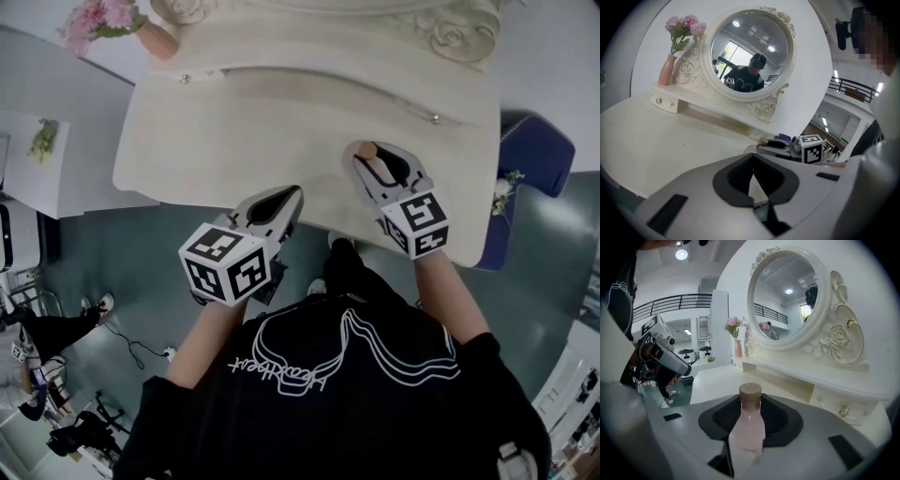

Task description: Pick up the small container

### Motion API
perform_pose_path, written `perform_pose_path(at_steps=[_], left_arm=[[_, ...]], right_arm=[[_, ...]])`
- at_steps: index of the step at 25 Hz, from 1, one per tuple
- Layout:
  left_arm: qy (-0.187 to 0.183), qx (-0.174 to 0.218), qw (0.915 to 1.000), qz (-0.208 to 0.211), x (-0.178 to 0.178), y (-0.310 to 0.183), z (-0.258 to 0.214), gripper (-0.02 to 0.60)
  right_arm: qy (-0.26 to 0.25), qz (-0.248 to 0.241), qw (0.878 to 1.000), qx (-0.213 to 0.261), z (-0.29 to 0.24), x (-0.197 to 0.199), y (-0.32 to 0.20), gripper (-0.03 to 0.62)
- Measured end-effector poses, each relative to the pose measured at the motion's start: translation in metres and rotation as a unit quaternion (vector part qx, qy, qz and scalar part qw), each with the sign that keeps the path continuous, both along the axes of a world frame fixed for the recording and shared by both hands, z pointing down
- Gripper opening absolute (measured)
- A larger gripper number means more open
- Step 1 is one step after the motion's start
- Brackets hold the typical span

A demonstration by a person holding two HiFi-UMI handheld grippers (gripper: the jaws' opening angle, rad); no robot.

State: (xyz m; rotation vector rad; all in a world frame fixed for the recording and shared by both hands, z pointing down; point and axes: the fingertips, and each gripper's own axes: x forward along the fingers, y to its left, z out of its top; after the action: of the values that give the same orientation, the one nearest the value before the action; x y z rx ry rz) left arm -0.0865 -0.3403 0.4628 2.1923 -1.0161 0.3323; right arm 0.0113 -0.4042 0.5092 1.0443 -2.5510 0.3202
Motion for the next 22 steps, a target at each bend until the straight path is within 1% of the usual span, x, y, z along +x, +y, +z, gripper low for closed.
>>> perform_pose_path(at_steps=[5,11,22], left_arm=[[0.003,0.004,1.0,-0.004,-0.003,0.012,-0.006,0.002],[0.012,0.026,0.9996,0.008,0.002,0.031,-0.029,0.002],[0.014,0.072,0.997,0.026,0.003,0.076,-0.067,0.002]], right_arm=[[-0.003,0.0,1.0,0.009,-0.017,0.0,0.008,0.135],[-0.013,-0.009,0.999,0.028,-0.048,-0.002,0.032,0.135],[-0.029,-0.012,0.998,0.048,-0.107,-0.001,0.102,0.135]])
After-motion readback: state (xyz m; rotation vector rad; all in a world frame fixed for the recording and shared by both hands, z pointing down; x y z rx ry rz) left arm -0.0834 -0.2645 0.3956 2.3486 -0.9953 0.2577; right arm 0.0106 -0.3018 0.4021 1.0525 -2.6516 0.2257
